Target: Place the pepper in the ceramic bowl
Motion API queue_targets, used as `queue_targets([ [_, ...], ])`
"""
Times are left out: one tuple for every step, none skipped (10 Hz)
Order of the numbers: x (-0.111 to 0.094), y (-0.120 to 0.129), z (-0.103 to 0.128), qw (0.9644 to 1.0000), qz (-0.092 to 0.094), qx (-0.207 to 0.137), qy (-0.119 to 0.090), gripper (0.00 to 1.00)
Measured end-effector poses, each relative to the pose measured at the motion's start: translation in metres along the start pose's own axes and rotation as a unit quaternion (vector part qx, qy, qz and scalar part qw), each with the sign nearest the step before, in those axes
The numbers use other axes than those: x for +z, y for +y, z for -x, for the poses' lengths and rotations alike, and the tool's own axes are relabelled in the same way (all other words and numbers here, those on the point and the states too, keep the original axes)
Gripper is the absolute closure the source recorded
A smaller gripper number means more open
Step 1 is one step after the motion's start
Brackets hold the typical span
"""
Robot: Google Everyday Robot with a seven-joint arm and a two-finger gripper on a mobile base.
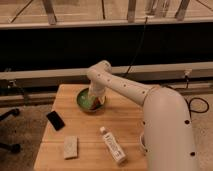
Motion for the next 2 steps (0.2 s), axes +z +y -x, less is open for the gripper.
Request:
queue_targets([
  [-0.0001, 0.0001, -0.0014, 1.0, -0.004, 0.002, 0.001, 0.2],
  [0.0001, -0.0008, -0.0008, 1.0, -0.007, 0.002, -0.001, 0.2],
])
